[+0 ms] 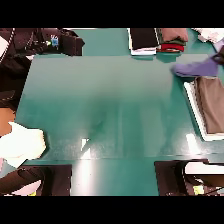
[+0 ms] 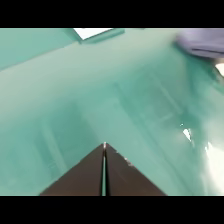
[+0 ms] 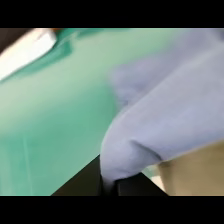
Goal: Fold the shirts.
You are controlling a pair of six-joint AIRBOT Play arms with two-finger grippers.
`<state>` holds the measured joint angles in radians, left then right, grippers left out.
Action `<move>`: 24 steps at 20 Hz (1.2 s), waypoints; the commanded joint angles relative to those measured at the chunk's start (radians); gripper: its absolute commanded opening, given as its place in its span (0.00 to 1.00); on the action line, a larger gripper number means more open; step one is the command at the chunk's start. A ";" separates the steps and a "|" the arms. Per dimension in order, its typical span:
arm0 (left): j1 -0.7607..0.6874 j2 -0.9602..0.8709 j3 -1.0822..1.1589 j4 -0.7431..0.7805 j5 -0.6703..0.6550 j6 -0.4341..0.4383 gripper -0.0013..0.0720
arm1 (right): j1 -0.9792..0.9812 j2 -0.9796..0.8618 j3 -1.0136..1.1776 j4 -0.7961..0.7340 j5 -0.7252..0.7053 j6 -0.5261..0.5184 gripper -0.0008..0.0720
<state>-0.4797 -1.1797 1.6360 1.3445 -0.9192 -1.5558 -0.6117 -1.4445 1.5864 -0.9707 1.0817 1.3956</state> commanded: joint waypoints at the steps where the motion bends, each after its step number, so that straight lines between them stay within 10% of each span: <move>1: -0.003 0.000 0.000 -0.007 0.013 -0.018 0.05 | -0.109 -0.008 0.045 0.036 -0.005 -0.001 0.03; 13: -0.003 0.000 0.000 -0.021 0.006 -0.015 0.05 | -0.126 -0.037 0.436 0.026 0.242 -0.049 0.03; 24: -0.003 0.000 0.000 -0.019 -0.017 -0.013 0.05 | -0.373 0.288 -0.138 -0.035 0.278 -0.305 0.03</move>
<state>-0.4820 -1.1797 1.6360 1.3243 -0.9344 -1.5703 -0.9203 -1.2366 1.6012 -0.9569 1.3449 1.1728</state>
